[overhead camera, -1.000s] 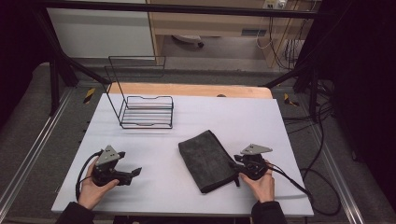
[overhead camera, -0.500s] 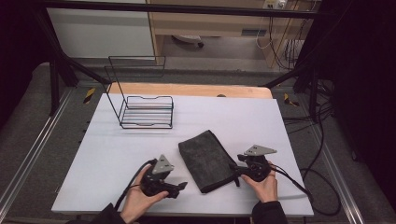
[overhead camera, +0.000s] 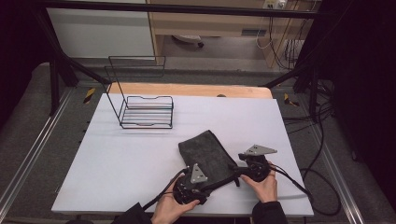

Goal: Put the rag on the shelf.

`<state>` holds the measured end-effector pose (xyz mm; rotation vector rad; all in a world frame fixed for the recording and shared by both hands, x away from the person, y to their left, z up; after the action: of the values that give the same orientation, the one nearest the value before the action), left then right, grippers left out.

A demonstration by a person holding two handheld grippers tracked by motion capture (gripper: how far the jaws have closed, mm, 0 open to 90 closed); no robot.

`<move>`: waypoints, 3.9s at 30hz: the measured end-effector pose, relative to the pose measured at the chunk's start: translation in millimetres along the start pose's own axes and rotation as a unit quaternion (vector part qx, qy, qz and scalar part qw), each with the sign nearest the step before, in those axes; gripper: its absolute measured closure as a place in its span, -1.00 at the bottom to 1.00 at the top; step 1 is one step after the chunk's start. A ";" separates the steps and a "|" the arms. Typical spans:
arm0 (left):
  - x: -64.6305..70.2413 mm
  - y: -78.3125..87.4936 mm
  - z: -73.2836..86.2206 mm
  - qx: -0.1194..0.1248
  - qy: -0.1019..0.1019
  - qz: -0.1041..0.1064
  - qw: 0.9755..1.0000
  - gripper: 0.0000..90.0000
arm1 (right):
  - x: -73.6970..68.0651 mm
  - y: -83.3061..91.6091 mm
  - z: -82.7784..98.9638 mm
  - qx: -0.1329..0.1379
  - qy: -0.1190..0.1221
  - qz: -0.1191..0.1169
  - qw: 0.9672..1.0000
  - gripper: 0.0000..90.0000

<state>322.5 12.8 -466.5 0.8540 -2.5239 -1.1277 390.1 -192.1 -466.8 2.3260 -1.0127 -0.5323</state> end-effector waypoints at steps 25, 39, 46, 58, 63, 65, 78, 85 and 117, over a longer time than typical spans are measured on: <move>-16.2 14.5 4.8 -0.032 -0.021 -0.005 0.999 0.78 | -7.9 -2.8 -5.4 0.009 0.001 -0.022 1.000 -0.37; -49.0 61.3 42.6 -0.047 -0.045 0.000 0.998 0.79 | -21.9 -8.3 -9.5 0.014 0.000 -0.032 0.999 -0.74; -50.4 62.4 51.0 -0.020 -0.027 0.023 0.999 0.61 | -22.8 -11.8 -8.0 0.004 -0.013 -0.036 0.999 -0.85; -101.4 80.2 37.4 0.032 0.063 0.009 0.997 -0.49 | -22.4 -8.8 -7.5 0.000 -0.011 -0.035 0.999 -0.96; -118.9 69.3 26.8 0.021 0.077 0.004 0.997 -0.82 | -23.9 -7.8 -4.7 -0.005 -0.003 -0.038 0.999 -0.97; -121.4 64.7 21.6 0.023 0.082 0.005 0.996 -0.85 | -23.4 -7.5 -4.5 -0.005 -0.001 -0.037 0.999 -0.97; -159.7 27.6 -5.3 0.024 0.112 -0.066 0.991 -0.55 | -23.9 -9.8 -2.7 -0.011 0.000 -0.040 0.999 -0.96; -170.3 5.8 -10.0 0.032 0.142 -0.078 0.986 -0.21 | -24.1 -10.7 -2.3 -0.012 0.000 -0.040 0.999 -0.96; -166.9 -13.1 -4.0 -0.008 0.152 -0.030 0.988 0.66 | -13.6 -70.1 -54.9 -0.004 -0.041 -0.042 0.998 -0.37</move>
<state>462.7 104.1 -471.4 1.0190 -2.2510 -0.9521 449.5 -124.3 -465.7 2.3649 -0.9508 -0.6698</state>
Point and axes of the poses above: each handheld gripper's, and its own axes: y roughly backward along the jaws, z roughly out of its underside, x roughly to its right, the point moved 4 cm from there along -y, roughly forward along the jaws, and after that the axes turned 4 degrees about -z, right-handed, at the moved point
